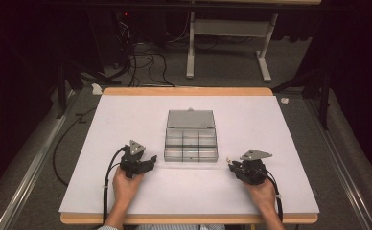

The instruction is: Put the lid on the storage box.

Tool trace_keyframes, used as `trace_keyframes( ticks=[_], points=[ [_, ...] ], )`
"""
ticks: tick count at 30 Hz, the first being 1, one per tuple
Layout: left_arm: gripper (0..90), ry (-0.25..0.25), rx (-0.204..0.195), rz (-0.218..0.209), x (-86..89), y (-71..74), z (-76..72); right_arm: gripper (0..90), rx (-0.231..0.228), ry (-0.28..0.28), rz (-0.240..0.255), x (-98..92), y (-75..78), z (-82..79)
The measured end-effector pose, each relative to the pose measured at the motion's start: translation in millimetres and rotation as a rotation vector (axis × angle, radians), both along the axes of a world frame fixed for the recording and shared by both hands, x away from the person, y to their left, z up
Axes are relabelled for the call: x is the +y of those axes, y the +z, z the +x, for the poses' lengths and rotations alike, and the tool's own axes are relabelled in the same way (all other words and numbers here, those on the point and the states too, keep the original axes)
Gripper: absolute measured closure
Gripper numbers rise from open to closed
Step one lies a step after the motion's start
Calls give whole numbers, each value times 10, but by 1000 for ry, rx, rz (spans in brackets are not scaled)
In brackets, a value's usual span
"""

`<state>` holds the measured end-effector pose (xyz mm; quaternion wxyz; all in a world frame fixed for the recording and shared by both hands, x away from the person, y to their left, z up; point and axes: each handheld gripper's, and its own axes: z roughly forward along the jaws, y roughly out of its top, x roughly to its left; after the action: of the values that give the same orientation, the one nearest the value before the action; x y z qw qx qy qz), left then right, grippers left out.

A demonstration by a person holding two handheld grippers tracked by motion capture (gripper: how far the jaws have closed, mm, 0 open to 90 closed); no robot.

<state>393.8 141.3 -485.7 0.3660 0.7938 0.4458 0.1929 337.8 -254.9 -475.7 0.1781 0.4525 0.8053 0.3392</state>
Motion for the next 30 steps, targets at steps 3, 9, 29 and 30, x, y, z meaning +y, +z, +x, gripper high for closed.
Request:
trace_keyframes(
  ticks=[3,9,29,30],
  points=[
    [402,0,0,0,0,0,0,766,-4,7,-9,0,1,-1],
    [402,0,0,0,-1,0,0,772,-7,13,-11,-5,-1,-3],
    [385,-5,1,-2,-1,-1,0,787,-22,-1,11,-56,43,-24],
    [385,-5,1,-2,-1,-1,0,787,-24,-1,14,-57,47,-25]
  ],
)
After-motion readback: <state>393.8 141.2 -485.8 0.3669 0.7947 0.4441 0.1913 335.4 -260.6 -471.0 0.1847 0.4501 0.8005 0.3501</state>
